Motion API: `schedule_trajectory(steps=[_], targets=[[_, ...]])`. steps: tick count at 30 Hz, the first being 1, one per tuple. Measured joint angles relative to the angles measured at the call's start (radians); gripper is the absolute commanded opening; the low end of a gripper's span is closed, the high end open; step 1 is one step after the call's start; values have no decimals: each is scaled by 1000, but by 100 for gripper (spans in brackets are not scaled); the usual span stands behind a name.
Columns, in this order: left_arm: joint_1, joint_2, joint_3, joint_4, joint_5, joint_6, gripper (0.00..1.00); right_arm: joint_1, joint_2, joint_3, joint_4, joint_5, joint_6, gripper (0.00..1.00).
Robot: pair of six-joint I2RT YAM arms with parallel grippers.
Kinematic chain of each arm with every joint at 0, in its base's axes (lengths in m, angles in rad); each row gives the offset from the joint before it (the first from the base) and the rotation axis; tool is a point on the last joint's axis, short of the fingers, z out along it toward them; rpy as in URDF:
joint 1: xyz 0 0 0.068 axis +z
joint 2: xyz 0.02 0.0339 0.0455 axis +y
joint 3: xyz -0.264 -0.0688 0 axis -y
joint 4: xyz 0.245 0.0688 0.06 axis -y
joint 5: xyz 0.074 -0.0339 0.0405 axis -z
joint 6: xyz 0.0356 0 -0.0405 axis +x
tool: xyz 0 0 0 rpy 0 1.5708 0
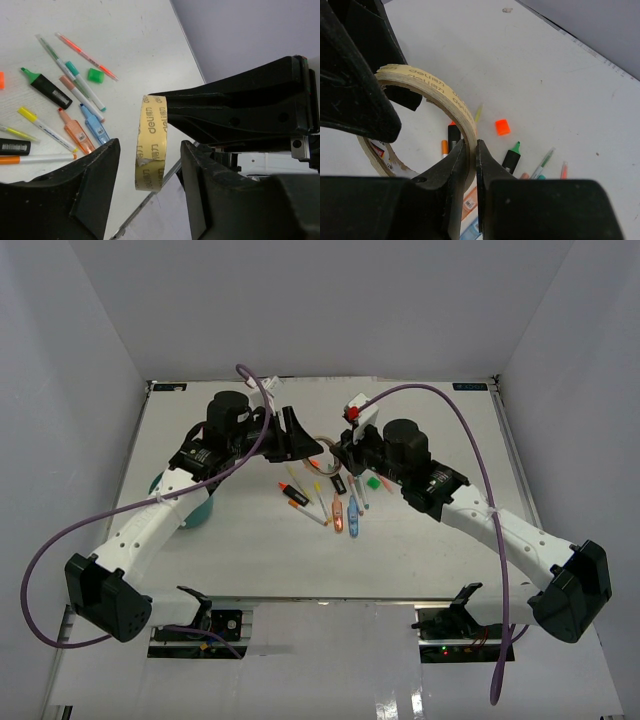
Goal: Sort the stationery into containers
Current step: Pick up the stationery from the center of the board, then place the stationery in the storage box.
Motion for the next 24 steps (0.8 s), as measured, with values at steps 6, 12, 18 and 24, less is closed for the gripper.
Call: schedule_trajectory(steps=[6, 12, 18, 24], targets=[[-17, 0, 23, -6, -61, 17, 49, 6, 1, 0, 0, 0, -5, 15], [-27, 0, 24, -16, -97, 32, 33, 11, 13, 0, 0, 5, -7, 16], [-31, 0, 25, -17, -113, 48, 19, 14, 19, 0, 0, 9, -9, 38], [-31, -6, 24, -38, -183, 80, 16, 21, 23, 0, -3, 6, -18, 92]])
